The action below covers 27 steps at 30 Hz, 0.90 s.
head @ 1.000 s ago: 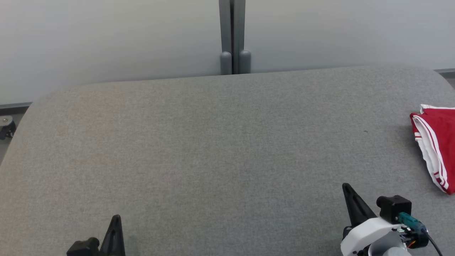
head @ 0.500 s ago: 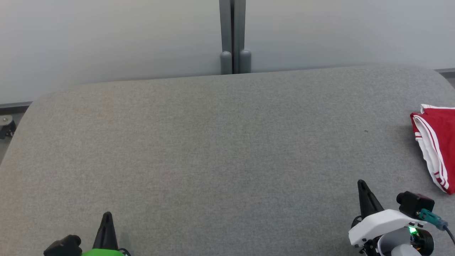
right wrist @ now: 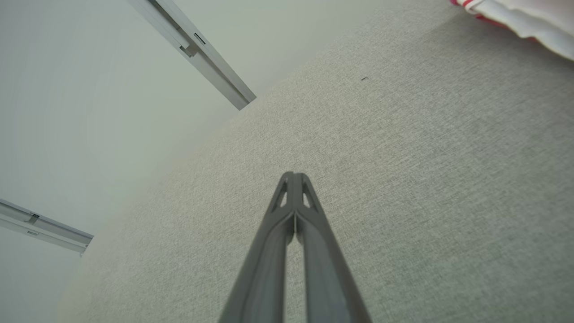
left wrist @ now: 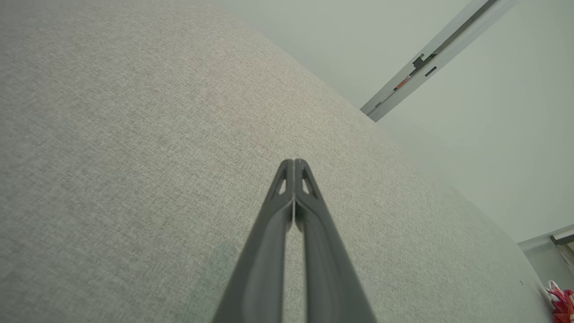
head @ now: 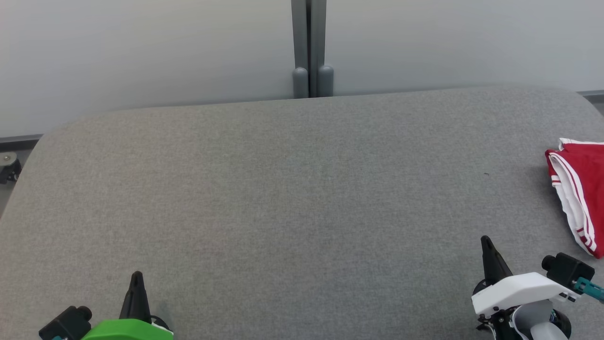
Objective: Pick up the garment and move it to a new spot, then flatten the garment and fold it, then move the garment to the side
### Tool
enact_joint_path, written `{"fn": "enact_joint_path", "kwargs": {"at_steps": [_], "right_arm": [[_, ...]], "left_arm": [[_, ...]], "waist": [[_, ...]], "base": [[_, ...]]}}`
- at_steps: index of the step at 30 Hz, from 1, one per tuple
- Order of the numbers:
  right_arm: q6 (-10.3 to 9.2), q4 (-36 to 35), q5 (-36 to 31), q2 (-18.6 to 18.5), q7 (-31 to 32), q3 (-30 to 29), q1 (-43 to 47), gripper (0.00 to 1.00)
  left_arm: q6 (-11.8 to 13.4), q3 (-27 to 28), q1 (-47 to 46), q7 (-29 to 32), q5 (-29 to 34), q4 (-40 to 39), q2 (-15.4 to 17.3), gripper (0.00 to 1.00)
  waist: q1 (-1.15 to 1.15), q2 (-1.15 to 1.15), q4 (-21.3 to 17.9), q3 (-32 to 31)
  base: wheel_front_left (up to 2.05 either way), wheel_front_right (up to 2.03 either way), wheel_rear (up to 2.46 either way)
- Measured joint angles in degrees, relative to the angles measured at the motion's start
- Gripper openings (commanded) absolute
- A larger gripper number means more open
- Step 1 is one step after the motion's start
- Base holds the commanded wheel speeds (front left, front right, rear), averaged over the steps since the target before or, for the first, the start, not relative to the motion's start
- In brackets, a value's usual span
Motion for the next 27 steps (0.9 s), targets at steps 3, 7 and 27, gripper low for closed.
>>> {"fn": "enact_joint_path", "kwargs": {"at_steps": [3,7,27], "right_arm": [[0.0,-0.4,2.3,0.0,0.6,-0.2,0.0,0.0],[0.0,-0.8,5.5,0.0,1.4,-0.5,0.0,0.0],[-0.01,-2.7,19.5,-0.1,5.0,-1.6,-0.3,0.0]], "left_arm": [[0.0,0.2,-0.3,0.6,-2.4,-0.3,0.0,0.0],[0.0,0.5,-0.9,1.5,-5.7,-0.8,0.0,0.0],[0.0,1.6,-2.8,5.1,-19.4,-2.2,0.0,0.0]], "waist": [[0.0,0.0,0.0,0.0],[0.0,0.0,0.0,0.0],[0.0,0.0,0.1,0.2]], "base": [[0.0,0.0,0.0],[0.0,0.0,0.0],[0.0,0.0,0.0]]}}
